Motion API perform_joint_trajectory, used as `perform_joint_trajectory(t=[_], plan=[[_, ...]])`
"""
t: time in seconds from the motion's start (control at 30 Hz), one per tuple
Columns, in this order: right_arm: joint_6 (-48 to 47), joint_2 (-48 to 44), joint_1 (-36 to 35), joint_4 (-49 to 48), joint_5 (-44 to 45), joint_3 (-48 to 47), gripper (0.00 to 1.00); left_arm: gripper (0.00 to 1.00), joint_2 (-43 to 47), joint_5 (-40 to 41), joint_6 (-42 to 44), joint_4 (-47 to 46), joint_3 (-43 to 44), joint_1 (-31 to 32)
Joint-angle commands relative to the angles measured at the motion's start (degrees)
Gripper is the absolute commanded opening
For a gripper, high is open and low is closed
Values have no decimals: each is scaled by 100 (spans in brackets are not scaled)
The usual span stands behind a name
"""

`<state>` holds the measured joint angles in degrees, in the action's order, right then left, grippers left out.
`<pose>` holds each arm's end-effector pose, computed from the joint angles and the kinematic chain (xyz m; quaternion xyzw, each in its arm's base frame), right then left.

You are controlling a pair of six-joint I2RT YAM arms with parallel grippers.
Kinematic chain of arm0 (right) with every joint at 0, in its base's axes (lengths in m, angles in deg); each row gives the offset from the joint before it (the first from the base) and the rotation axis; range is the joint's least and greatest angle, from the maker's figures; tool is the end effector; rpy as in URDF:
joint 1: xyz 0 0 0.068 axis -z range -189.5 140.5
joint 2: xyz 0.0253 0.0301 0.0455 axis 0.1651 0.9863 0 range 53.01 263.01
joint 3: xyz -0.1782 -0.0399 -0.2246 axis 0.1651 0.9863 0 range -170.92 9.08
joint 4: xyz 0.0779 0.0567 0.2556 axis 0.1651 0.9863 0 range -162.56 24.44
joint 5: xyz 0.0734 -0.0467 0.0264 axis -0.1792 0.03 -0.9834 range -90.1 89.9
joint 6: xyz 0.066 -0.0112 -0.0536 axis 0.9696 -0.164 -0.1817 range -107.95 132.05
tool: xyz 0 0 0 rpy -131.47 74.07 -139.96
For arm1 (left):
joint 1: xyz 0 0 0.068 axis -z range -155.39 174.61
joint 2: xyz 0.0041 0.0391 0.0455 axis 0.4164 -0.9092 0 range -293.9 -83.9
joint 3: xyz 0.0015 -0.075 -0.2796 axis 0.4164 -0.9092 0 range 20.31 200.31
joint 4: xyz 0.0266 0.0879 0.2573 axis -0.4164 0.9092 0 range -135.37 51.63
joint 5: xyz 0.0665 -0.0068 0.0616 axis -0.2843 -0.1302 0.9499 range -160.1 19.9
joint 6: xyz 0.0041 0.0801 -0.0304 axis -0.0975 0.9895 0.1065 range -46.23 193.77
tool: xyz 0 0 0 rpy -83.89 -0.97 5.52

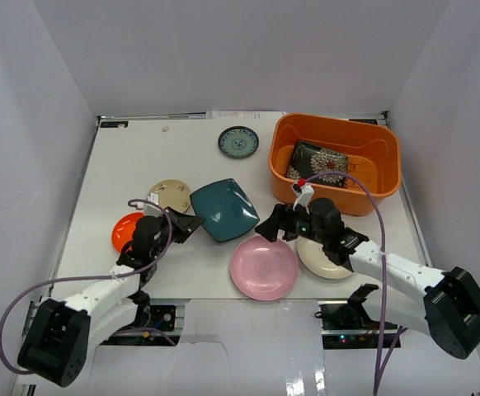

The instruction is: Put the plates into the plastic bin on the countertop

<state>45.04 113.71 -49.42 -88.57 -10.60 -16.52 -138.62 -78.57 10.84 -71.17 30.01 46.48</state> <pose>0.1965 0.1822 0.2113 -0.1021 0.8065 0.4032 0.4203 0.2024 -0.0932 0.1544 -0.2451 0.7764 -0.4340 0.3858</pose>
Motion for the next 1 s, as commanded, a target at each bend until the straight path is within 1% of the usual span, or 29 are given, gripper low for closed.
perform_joint_trajectory(t=[0.0, 0.03, 0.13, 0.23, 0.27, 0.37, 0.4, 0.47, 0.5, 0.63, 0.7, 0.73, 0.77, 0.8, 0.83, 0.87, 0.9, 0.93, 0.97], plan=[[-205, 282, -16, -376, 49, -173, 90, 0, 795, -541, -78, -224, 77, -7], [-214, 362, -7, -403, 40, -216, 90, 0, 1109, -559, -96, -84, 77, -16], [-179, 538, 63, -491, -75, -339, 90, 0, 1489, -761, -79, 189, 147, -16], [-144, 530, 177, -596, -110, -375, 90, 0, 1596, -1270, -52, 357, 287, -16], [-153, 539, 221, -588, -127, -366, 90, 0, 1613, -1584, -87, 339, 296, -16], [-188, 504, 467, -596, -338, -296, 90, 0, 1613, -2026, -175, 208, 279, -16], [-231, 425, 616, -640, -556, -261, 91, 0, 1613, -2236, -175, 190, 279, -16], [-180, 320, 783, -893, -838, -112, 95, 0, 1605, -2404, -175, 155, 270, -16], [-83, 345, 915, -1026, -1153, -77, 97, 0, 1605, -2579, -236, 7, 253, -16], [57, 582, 995, -1097, -1673, -32, 98, 0, 1377, -3011, -570, -635, 226, -16], [207, 644, 1004, -1411, -1901, 116, 100, 0, 1210, -3177, -675, -855, 261, -16], [277, 653, 1004, -1527, -1972, 161, 95, 0, 1174, -3205, -702, -900, 296, -16], [400, 635, 1004, -1615, -2025, 205, 86, 0, 1139, -3231, -711, -918, 305, -16], [444, 618, 1013, -1720, -2096, 249, 81, 0, 1121, -3249, -711, -927, 322, -16], [488, 583, 1004, -1747, -2096, 258, 62, 0, 1086, -3275, -668, -909, 375, -16], [550, 478, 1004, -1774, -2088, 275, 51, 0, 1086, -3284, -632, -866, 393, -16], [576, 399, 1004, -1765, -2027, 275, 42, 3, 1086, -3275, -580, -674, 428, -16], [603, 320, 1004, -1765, -1974, 275, 33, 9, 1112, -3179, -414, -524, 463, -16], [629, 162, 1013, -1756, -1921, 275, 18, 15, 1130, -3109, -308, -340, 559, -16]])
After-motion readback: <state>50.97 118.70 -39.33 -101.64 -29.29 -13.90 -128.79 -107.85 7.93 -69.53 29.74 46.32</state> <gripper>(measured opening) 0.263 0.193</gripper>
